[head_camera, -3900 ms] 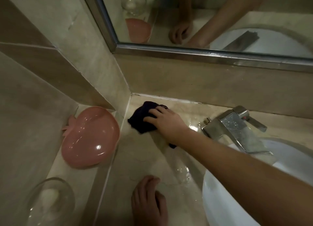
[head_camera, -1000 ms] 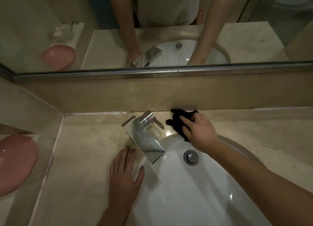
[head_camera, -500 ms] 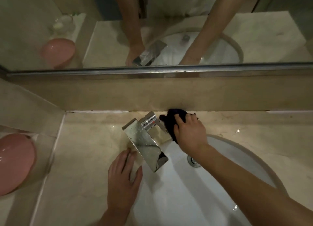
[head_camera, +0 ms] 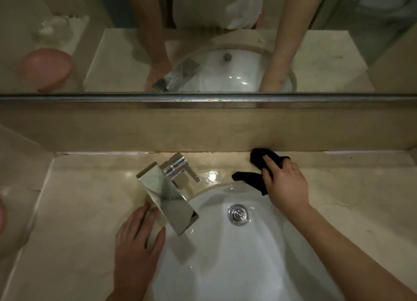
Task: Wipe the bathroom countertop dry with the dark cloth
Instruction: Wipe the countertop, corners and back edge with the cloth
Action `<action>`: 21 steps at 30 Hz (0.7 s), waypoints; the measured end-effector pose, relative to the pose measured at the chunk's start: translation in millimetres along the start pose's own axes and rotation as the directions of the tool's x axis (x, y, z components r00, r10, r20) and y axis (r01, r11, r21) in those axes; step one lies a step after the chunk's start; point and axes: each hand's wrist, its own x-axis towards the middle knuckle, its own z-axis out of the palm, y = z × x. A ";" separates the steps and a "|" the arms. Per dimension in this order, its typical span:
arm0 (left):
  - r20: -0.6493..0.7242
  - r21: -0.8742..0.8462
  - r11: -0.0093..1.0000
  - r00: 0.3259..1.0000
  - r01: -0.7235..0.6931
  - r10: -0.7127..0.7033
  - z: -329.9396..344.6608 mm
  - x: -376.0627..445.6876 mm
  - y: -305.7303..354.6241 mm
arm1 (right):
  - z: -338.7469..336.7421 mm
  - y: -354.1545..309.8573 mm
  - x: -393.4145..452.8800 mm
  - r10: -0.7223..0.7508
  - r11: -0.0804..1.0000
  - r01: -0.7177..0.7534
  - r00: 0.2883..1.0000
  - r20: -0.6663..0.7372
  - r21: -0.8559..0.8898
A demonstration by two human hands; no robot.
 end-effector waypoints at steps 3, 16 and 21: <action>0.010 0.024 1.000 1.000 0.013 -0.013 -0.3 2.9 2.1 | 6.9 -36.4 -6.9 0.013 0.998 -0.015 0.999 0.037 0.060; -0.092 0.111 0.994 0.995 -0.022 0.032 8.6 1.8 13.0 | -33.2 191.9 -7.8 0.323 0.945 -0.326 0.937 0.136 0.004; -0.215 0.094 0.979 0.964 0.179 -0.155 22.0 -13.9 52.8 | -37.7 213.6 -17.6 0.404 0.903 -0.423 0.895 0.188 0.073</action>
